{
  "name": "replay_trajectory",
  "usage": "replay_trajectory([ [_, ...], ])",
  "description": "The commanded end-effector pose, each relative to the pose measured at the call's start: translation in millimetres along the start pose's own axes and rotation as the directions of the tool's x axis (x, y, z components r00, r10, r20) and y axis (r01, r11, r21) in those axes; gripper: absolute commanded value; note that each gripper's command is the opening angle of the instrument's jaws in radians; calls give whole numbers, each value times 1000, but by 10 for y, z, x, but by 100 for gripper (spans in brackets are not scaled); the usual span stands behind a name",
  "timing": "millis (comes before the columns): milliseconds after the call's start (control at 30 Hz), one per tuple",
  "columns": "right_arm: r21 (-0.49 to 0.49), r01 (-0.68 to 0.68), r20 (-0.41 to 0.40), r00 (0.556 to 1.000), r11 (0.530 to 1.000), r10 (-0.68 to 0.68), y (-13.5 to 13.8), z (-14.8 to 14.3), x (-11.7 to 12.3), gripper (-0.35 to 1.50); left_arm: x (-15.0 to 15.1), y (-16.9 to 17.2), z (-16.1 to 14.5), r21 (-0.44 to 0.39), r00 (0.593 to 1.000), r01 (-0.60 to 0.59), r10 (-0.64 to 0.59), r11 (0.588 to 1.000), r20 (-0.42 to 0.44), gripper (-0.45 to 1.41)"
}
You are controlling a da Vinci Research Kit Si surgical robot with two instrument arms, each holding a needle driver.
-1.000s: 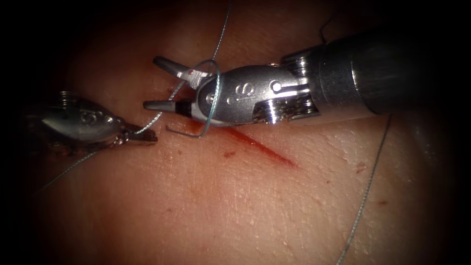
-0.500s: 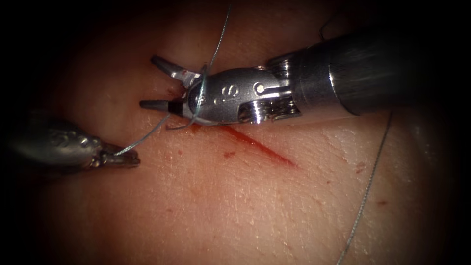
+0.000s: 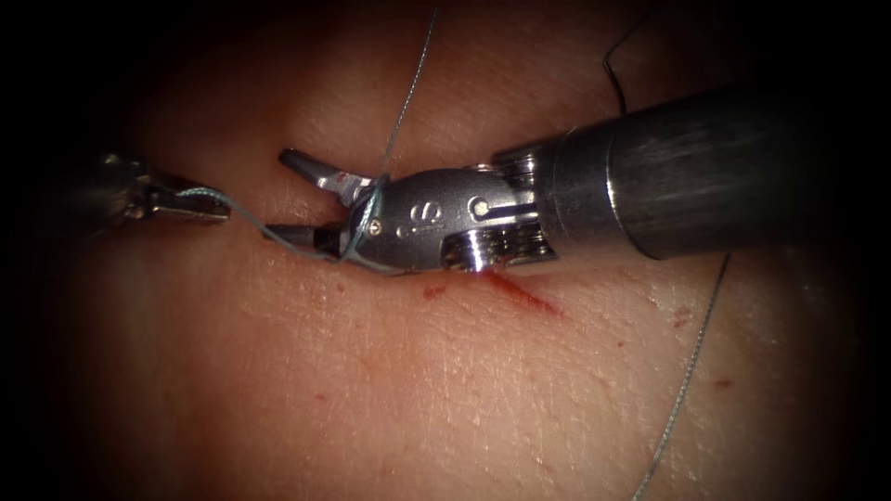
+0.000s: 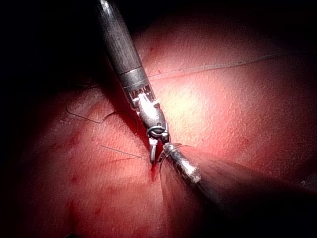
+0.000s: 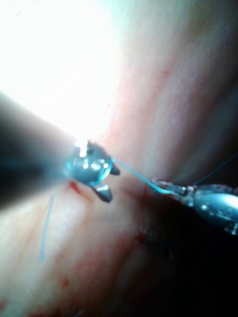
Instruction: Wound Closure
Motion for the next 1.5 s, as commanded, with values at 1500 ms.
replay_trajectory([
  [1500,122,-57,-279,956,991,89,-39,9,23,34,-4,-63,128,-21,996,-66,65,998,-56,-45],
])
